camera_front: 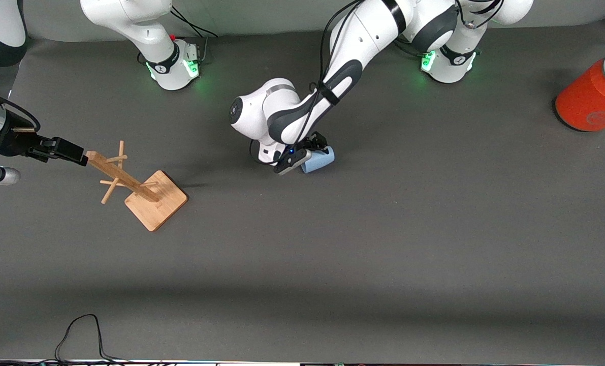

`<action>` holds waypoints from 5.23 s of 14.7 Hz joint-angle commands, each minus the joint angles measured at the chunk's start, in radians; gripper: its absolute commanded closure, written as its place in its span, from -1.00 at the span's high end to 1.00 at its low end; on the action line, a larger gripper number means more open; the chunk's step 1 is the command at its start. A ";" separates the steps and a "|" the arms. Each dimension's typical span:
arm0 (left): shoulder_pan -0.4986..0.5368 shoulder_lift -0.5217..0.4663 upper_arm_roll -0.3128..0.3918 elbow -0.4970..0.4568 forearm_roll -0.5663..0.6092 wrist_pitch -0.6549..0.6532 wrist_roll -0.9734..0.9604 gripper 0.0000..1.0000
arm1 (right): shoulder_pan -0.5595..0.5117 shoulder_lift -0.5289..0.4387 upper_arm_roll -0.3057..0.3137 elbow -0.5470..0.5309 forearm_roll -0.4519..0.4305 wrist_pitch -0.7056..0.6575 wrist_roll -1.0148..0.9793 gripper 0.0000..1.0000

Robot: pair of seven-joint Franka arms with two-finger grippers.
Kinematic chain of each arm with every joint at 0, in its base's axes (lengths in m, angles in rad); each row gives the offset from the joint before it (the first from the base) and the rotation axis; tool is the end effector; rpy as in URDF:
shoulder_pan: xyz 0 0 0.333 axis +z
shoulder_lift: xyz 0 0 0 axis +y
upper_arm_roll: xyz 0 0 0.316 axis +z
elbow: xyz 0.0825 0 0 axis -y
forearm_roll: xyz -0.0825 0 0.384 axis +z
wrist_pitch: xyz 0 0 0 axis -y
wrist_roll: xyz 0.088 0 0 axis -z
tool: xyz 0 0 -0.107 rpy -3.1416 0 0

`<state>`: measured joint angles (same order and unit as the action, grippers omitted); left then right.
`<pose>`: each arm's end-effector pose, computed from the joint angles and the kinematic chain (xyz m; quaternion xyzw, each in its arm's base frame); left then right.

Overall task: Rotate and upright cup with both arms
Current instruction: 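Grasp the lying blue cup's rim with the left gripper, then rotate the blue cup upright with the left gripper and set it down, then open the left gripper and lift it off the upright cup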

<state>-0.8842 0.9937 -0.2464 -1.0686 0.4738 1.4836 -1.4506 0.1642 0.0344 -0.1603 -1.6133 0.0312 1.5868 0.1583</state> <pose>0.3936 -0.5917 0.2031 -0.9460 -0.1318 -0.0386 0.2937 0.5637 0.0069 0.5869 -0.9964 0.0778 0.0312 0.0103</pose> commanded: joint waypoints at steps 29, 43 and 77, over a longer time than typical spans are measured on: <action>0.442 -0.928 0.010 -0.976 -0.463 0.660 0.533 -1.00 | 0.005 0.012 -0.007 0.029 0.019 -0.024 -0.017 1.00; 0.386 -0.649 0.009 -1.120 -0.350 1.158 0.553 -1.00 | 0.008 0.012 -0.005 0.038 0.027 -0.034 -0.016 1.00; 0.685 -1.072 0.295 -0.693 -0.546 0.113 1.171 1.00 | 0.011 0.035 -0.022 0.153 0.049 -0.148 -0.057 1.00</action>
<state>-0.2053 -0.0652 0.0264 -1.7805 -0.1045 1.6174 -0.3165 0.1763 0.0489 -0.1774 -1.5011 0.0607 1.4554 0.1506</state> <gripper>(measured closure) 0.000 0.000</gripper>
